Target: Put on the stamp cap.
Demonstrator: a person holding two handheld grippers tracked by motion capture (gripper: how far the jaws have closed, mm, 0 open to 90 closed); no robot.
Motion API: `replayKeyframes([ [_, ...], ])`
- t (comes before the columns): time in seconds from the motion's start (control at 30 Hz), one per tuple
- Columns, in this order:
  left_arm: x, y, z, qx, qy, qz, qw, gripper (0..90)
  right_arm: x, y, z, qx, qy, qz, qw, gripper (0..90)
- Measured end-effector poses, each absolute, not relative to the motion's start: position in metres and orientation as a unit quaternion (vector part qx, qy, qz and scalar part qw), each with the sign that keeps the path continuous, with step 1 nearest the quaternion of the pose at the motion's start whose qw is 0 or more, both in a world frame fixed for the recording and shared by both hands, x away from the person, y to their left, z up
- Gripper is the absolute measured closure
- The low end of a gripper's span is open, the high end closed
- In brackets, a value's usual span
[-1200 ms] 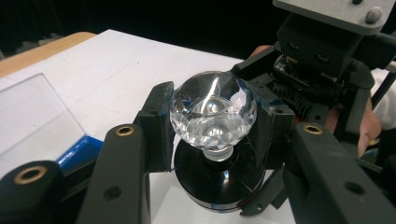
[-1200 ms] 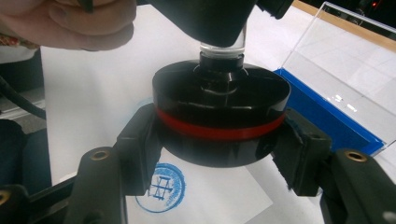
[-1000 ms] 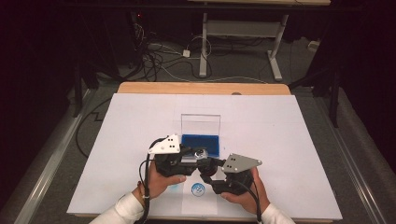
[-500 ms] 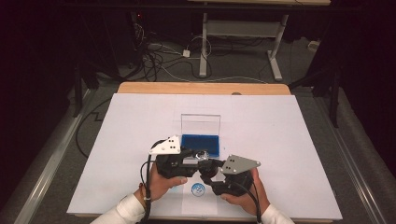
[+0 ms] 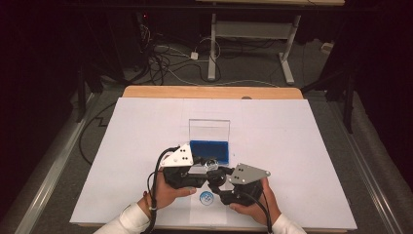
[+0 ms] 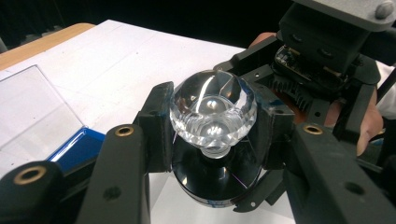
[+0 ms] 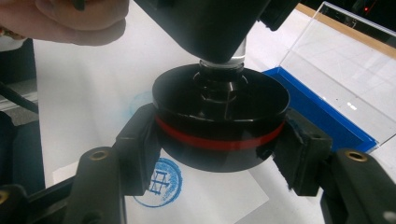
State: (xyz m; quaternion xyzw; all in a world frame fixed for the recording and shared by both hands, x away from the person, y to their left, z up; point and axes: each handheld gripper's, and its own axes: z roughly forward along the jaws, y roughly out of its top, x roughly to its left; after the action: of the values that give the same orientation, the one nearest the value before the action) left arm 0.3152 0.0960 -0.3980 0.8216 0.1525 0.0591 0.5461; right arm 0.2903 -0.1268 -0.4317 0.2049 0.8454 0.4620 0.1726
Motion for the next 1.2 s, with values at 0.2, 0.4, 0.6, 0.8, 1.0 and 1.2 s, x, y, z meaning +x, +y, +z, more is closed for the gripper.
replayKeyframes([
  [0.2, 0.312, 0.095, -0.395, 0.825, 0.145, 0.070, 0.542, 54.3, 0.288, -0.126, -0.432, 0.201, 0.843, 0.465, 0.182, 38.3],
  [0.4, 0.311, 0.095, -0.394, 0.827, 0.141, 0.075, 0.539, 54.3, 0.288, -0.126, -0.433, 0.198, 0.842, 0.467, 0.183, 38.1],
  [0.6, 0.312, 0.099, -0.390, 0.821, 0.143, 0.080, 0.547, 54.3, 0.286, -0.123, -0.437, 0.192, 0.848, 0.454, 0.193, 35.2],
  [0.8, 0.312, 0.104, -0.387, 0.820, 0.143, 0.089, 0.548, 54.3, 0.285, -0.121, -0.438, 0.187, 0.849, 0.448, 0.207, 31.5],
  [1.0, 0.312, 0.105, -0.387, 0.822, 0.142, 0.096, 0.543, 54.3, 0.285, -0.124, -0.437, 0.187, 0.850, 0.444, 0.215, 27.4],
  [1.2, 0.312, 0.108, -0.385, 0.821, 0.142, 0.098, 0.544, 54.3, 0.286, -0.129, -0.439, 0.196, 0.850, 0.440, 0.213, 24.5],
])
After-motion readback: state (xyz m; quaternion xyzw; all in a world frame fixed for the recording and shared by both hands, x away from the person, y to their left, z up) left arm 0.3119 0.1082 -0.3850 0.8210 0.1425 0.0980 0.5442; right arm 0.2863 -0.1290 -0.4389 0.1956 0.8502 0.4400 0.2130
